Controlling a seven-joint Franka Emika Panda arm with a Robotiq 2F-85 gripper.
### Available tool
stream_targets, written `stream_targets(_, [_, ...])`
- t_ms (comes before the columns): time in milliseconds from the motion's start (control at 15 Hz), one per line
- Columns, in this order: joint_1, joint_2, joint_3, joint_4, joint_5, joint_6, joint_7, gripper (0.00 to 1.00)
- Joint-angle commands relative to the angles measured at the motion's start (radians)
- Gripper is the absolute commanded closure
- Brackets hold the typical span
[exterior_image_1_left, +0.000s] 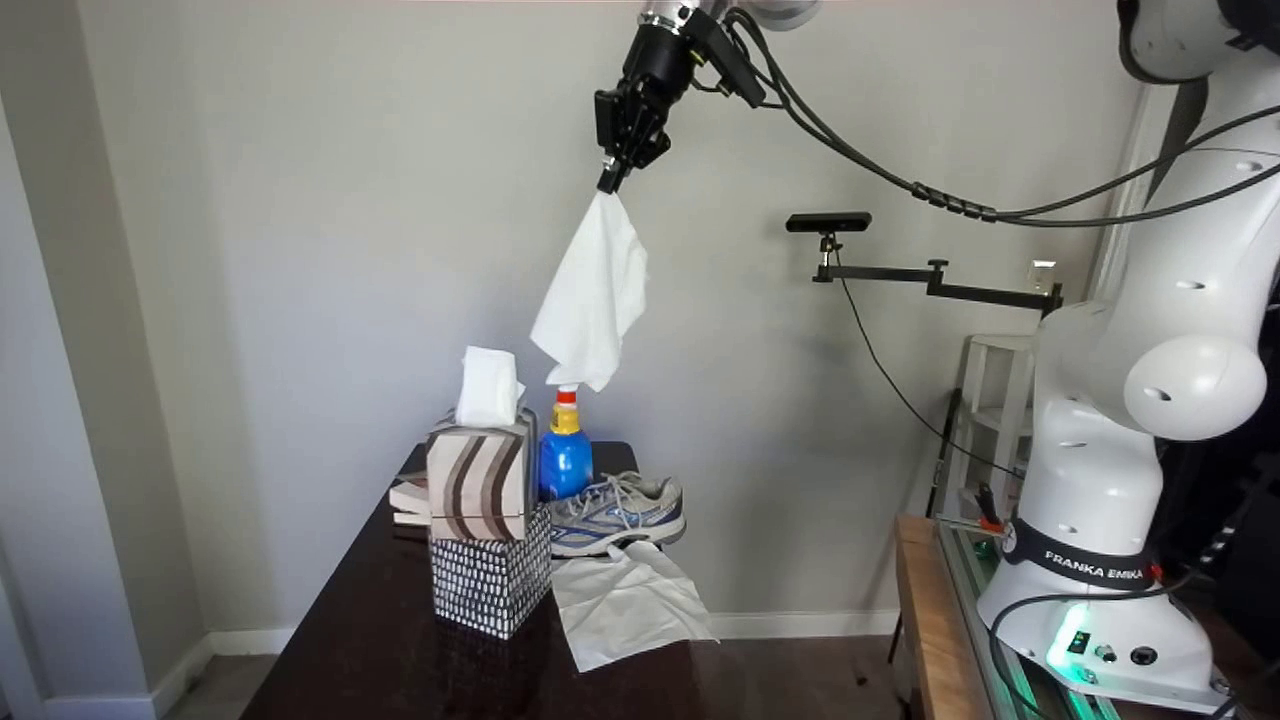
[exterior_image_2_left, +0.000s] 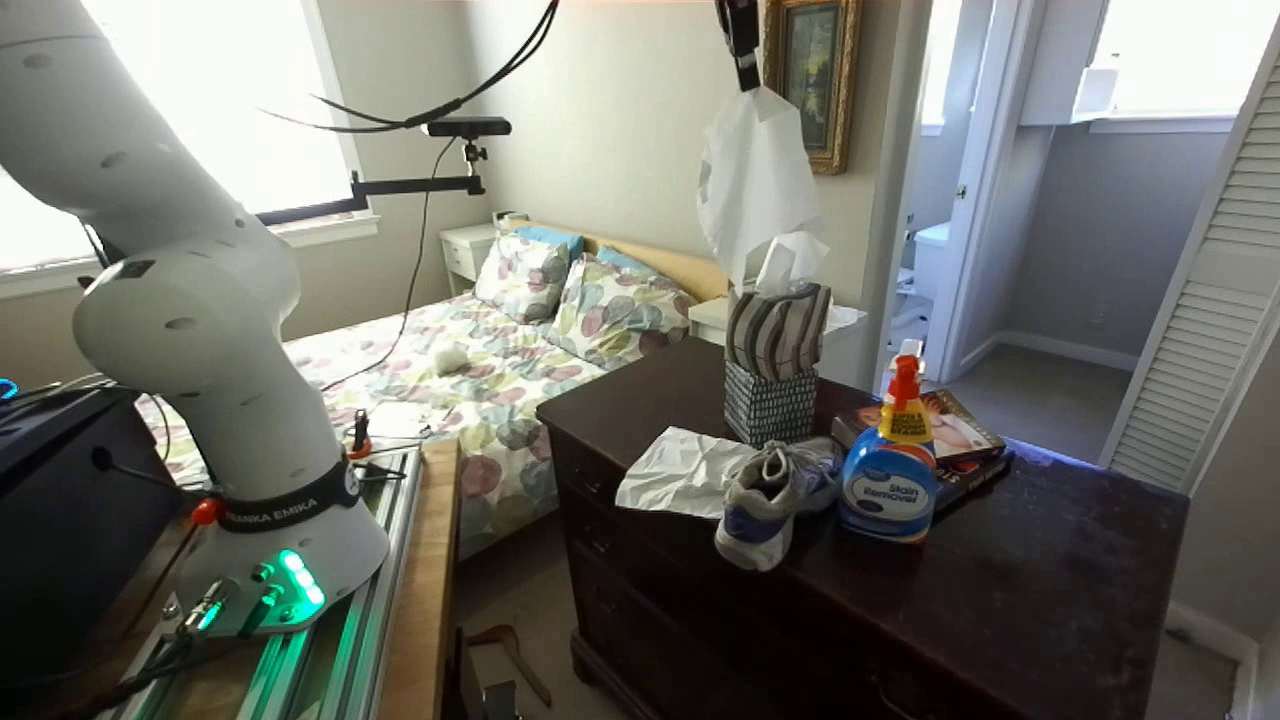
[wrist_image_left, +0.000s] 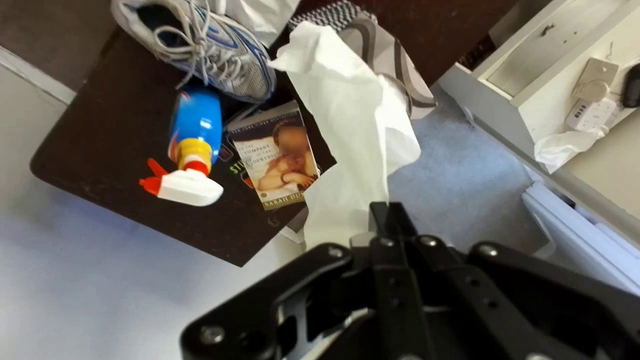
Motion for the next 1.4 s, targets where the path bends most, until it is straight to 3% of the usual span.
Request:
stream_targets(0, [-0.037, -0.094, -0.007, -0.117, -0.015, -0.079, -0.040, 1.00])
stream_targets(400, [-0.130, -0.134, -0.002, -0.254, -0.152, -0.017, 0.019, 1.00])
stream_targets(733, [-0.211, -0.106, 0.008, -0.330, -0.257, 0.166, 0.166, 1.00])
stream_targets(1333, [-0.293, 0.030, 0.021, -0.325, -0.402, 0.386, 0.412, 1.00])
